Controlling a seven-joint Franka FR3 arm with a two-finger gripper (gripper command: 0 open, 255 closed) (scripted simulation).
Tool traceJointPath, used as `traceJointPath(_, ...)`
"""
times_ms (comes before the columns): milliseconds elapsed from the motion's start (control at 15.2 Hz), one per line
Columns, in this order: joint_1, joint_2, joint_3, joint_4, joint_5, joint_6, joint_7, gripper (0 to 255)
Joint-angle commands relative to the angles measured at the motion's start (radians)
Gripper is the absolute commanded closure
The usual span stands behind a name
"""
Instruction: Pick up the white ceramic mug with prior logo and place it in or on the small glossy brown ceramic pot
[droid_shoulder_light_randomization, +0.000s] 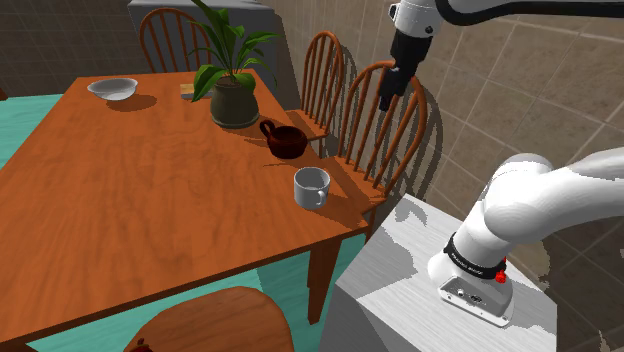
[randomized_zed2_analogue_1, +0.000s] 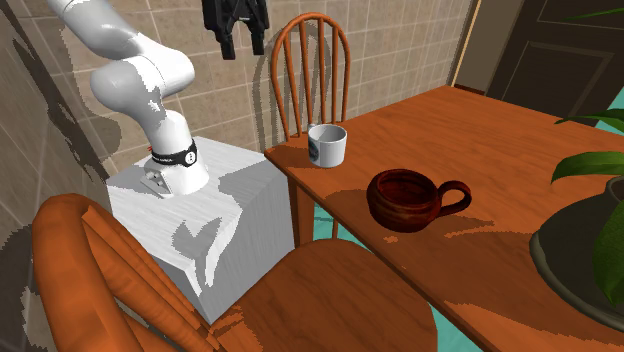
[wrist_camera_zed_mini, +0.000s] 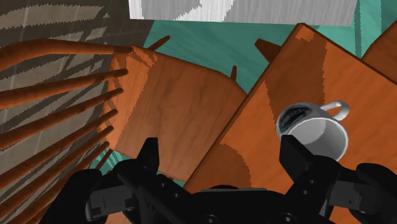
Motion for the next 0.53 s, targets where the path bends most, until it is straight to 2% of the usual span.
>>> traceJointPath(0, 0.000, 0.000, 0.000, 0.000, 0.000, 0.000, 0.000, 0)
traceJointPath(462, 0.043, 0.132, 0.004, -0.106, 0.064, 0.236, 0.011, 0)
